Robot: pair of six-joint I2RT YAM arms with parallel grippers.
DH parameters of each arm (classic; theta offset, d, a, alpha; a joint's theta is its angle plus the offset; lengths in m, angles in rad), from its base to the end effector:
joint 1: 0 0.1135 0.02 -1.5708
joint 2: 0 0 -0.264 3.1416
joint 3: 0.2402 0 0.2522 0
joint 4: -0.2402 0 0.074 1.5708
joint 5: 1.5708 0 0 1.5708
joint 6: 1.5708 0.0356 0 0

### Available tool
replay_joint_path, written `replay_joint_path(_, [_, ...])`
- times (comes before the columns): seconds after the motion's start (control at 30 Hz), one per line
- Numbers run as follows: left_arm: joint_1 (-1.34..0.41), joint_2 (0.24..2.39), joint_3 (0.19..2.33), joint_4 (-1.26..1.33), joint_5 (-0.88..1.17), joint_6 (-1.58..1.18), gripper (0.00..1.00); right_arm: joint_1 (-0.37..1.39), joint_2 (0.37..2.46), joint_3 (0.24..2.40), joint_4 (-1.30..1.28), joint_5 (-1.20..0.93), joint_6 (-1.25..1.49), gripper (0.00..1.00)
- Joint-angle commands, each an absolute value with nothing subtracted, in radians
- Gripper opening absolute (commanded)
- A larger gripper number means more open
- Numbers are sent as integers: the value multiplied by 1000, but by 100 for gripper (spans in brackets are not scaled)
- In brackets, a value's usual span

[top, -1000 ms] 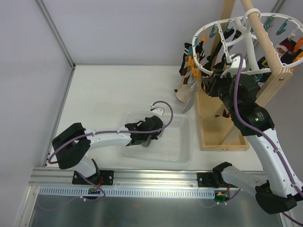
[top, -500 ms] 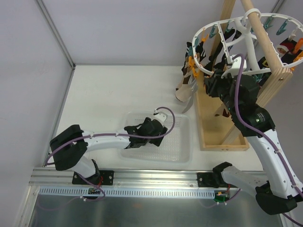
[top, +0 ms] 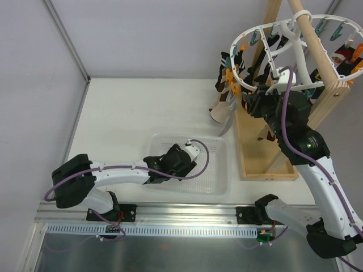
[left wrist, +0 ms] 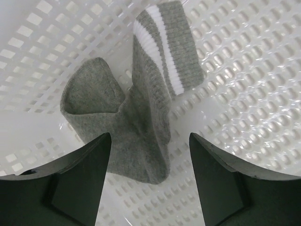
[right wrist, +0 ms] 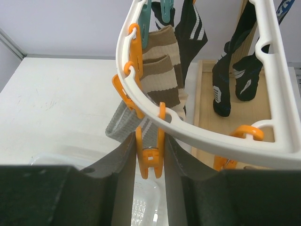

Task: Clip the socks to the hanger
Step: Pick up the sock from the bin.

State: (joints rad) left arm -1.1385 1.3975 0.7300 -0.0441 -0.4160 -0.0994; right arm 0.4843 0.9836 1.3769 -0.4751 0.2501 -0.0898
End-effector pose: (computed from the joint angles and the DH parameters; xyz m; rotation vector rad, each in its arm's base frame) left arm 0.1323 -0.2525 0.1994 0.9112 2.0231 -0.2074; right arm 0.1679 0.0784 0.4737 -0.2821 1.6266 0.0940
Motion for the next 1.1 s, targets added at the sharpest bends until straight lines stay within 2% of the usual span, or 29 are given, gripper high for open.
replay_joint_path(0.0, [-1166, 1477, 784, -78, -558, -77, 68, 486, 965, 1370, -499, 224, -91, 1])
replay_joint_path(0.33, [-1229, 1631, 879, -83, -832, -172, 68, 488, 954, 1368, -502, 238, -101, 1])
replay_joint_path(0.47, [-1236, 1667, 902, -80, -877, -186, 68, 488, 954, 1364, -500, 241, -104, 1])
replay_joint_path(0.67, [-1238, 1703, 925, -48, -850, -190, 70, 486, 957, 1362, -494, 242, -107, 1])
replay_joint_path(1.07, [-1236, 1698, 910, 136, -675, -97, 65, 488, 953, 1361, -494, 244, -110, 1])
